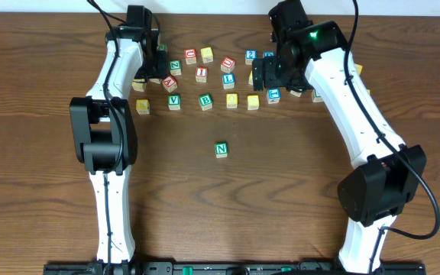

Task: Spell out NEURIPS
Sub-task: 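Lower the left gripper and grasp the red E block, then carry the red E block with the left gripper toward the green N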

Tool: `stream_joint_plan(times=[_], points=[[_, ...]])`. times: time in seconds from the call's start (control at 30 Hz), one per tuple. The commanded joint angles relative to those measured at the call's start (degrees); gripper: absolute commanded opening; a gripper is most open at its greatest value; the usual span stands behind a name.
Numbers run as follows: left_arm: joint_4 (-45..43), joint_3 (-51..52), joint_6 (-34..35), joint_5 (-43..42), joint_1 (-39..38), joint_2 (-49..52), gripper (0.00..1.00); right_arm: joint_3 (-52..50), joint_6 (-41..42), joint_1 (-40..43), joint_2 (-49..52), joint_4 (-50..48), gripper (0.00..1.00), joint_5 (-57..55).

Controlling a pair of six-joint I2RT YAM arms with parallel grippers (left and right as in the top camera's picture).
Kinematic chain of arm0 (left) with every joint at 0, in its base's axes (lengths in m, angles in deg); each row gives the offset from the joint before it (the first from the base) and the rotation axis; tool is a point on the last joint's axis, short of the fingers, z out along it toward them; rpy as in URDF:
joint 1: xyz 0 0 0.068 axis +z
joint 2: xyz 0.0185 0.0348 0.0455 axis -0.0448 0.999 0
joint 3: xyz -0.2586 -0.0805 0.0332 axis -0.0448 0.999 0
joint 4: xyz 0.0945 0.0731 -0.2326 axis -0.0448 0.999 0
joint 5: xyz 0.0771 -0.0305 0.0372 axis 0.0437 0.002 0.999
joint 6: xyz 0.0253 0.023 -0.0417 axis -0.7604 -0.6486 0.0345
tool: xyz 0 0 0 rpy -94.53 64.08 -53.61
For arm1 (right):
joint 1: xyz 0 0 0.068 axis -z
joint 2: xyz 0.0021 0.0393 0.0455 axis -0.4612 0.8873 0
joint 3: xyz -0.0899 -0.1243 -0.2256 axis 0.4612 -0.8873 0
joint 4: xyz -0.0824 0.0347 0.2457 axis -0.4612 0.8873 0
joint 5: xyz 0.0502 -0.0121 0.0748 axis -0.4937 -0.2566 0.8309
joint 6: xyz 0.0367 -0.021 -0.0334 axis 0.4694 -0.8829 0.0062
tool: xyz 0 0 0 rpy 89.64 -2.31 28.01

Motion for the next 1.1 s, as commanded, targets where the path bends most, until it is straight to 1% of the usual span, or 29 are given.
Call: stream_joint_plan(times=[0.0, 0.17, 0.27, 0.47, 0.9, 1.07], points=[[0.85, -0.85, 3.82, 1.14, -0.07, 0.15, 0.43, 1.36, -0.66, 0.09, -1.84, -0.04, 0.99, -0.94], [0.85, -0.85, 7.19, 1.14, -0.07, 0.15, 0.37, 1.36, -0.68, 0.09, -1.84, -0.17, 0.99, -0.98], [0.87, -0.85, 7.28, 1.14, -0.07, 0.15, 0.34, 1.36, -0.68, 0.09, -1.84, -0.20, 0.99, -1.36], [0.85, -0.87, 7.26, 1.11, -0.07, -0.52, 0.25, 1.36, -0.66, 0.09, -1.84, -0.39, 0.99, -1.36], [0.70, -0.94, 7.26, 1.14, -0.07, -5.90, 0.25, 1.36, -0.66, 0.09, -1.84, -0.48, 0.99, -1.44], [0.94, -0.94, 7.26, 1.14, -0.07, -10.10, 0.24, 1.36, -0.52, 0.17, -1.84, -0.61, 0.99, -4.07]])
